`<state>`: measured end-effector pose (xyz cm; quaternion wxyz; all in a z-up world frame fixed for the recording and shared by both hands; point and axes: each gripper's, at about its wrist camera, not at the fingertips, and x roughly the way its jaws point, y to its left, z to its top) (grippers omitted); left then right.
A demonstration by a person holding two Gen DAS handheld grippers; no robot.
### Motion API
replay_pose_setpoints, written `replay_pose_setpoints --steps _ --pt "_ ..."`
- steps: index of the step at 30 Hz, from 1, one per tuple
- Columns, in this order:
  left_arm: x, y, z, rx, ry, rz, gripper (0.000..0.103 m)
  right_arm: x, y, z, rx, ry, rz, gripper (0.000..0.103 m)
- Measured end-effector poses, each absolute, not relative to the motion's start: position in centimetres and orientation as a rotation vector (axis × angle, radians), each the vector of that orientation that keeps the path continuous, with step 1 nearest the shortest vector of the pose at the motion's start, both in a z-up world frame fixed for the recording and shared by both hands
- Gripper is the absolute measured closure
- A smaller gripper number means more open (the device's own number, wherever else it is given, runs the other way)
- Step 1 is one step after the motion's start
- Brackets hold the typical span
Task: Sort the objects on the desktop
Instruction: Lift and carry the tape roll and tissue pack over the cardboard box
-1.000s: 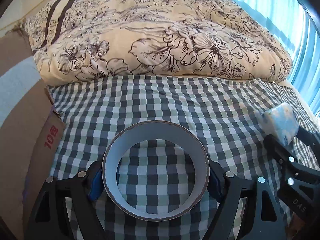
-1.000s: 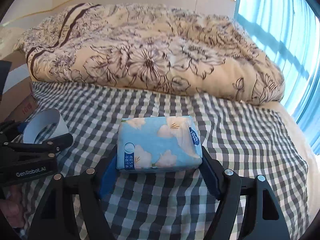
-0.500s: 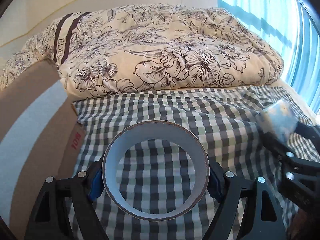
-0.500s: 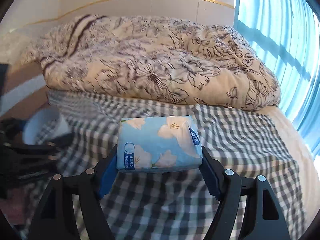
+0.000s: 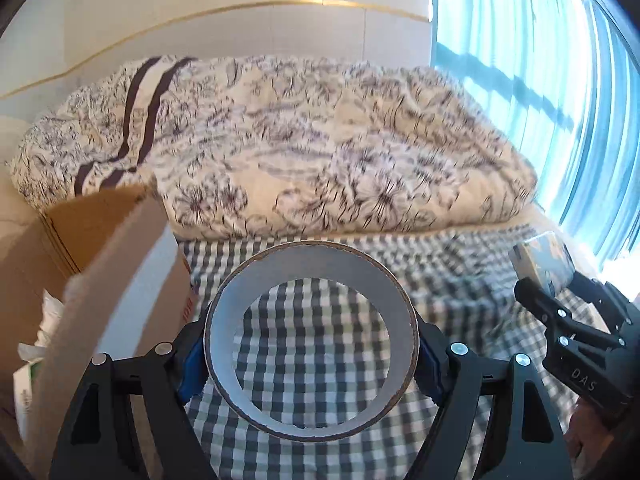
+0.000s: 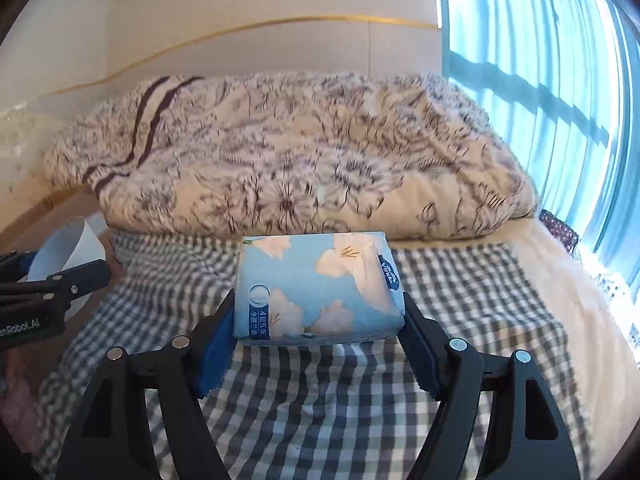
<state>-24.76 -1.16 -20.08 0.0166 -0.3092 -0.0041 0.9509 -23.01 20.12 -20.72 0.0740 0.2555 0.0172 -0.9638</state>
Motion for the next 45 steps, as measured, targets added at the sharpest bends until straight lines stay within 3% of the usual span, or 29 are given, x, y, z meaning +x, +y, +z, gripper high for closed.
replay_pose_setpoints --steps 26,45 --pt "-12.5 -2.4 -6.6 -0.648 -0.019 3.032 0.02 -10.8 17.9 -6.4 0.505 0.066 -2.909 0.029" --pt "-5.6 -7.0 -2.1 -0.529 -0.018 3.125 0.02 -4.6 12.5 -2.3 0.42 0.087 -2.824 0.029"
